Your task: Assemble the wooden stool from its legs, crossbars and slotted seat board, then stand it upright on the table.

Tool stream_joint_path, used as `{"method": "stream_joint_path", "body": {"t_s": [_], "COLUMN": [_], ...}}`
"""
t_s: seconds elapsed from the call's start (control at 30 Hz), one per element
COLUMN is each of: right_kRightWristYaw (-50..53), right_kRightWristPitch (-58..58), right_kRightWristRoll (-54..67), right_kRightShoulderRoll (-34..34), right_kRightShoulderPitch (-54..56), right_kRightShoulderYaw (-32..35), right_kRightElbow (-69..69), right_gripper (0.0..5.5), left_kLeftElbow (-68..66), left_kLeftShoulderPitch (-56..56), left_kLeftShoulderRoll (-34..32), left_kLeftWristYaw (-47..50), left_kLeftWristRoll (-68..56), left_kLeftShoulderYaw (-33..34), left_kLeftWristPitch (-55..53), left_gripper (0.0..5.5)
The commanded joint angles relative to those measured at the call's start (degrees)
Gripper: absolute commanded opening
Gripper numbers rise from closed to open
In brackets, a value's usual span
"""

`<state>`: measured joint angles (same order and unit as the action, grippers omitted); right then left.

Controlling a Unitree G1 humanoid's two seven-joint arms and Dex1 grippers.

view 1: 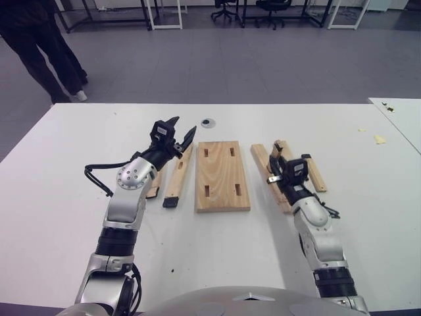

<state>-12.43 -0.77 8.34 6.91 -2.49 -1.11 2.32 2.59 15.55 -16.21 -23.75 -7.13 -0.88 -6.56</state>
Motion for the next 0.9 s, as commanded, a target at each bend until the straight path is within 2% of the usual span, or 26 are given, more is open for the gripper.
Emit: {"method": "stream_joint_path", "body": {"t_s": [0.03, 0.1, 0.2, 0.37, 0.57, 0.77, 0.83, 0.9], "right_kRightWristYaw": [-2.38, -2.10, -1.64, -2.92, -3.13, -0.76, -0.52, -2.22], "right_kRightWristPitch": [-2.71, -10.71, -30.68, -45.59, -52.65, -51.09, -48.63, -43.19], "right_kRightWristRoll": [2.84, 3.32, 4.93, 4.71, 3.04, 0.82, 0.93, 1.30], "right_kRightShoulderRoll": [0.76, 2.84, 7.48, 10.40, 12.71, 12.01, 11.05, 11.03], "right_kRightShoulderPitch": [1.67, 2.12, 3.55, 5.42, 6.35, 6.74, 7.24, 9.07], "right_kRightShoulderYaw": [0.56, 1.29, 1.94, -0.52, -3.87, -3.24, -2.21, -1.77], "right_kRightElbow": [4.73, 6.84, 10.47, 11.26, 13.05, 12.28, 11.91, 13.22], "right_gripper": [1.72, 2.09, 2.62, 3.43, 3.43, 2.18, 2.07, 2.07], "left_kLeftElbow": [-0.37, -0.33, 0.31, 0.62, 0.51, -0.18, -0.05, 0.85], "left_kLeftShoulderPitch": [-0.06, -0.05, -1.09, -1.57, -1.62, -1.29, -0.97, -0.15], "left_kLeftShoulderRoll": [0.17, 0.50, 0.87, 1.87, 2.10, 2.26, 3.36, 6.36], "left_kLeftWristYaw": [0.57, 0.82, 1.27, 2.17, 2.37, 2.30, 1.86, 0.62], "left_kLeftWristRoll": [0.65, 0.74, 0.78, 0.97, 1.02, 1.17, -0.64, -7.62], "left_kLeftShoulderYaw": [0.00, -0.09, 0.10, -0.43, -0.21, -0.39, -0.36, 0.73], "left_kLeftWristPitch": [1.02, 1.18, 1.21, 1.19, 1.31, 0.81, -1.43, -8.34], "left_gripper": [2.91, 2.91, 2.91, 2.91, 2.91, 2.91, 2.91, 2.91]}}
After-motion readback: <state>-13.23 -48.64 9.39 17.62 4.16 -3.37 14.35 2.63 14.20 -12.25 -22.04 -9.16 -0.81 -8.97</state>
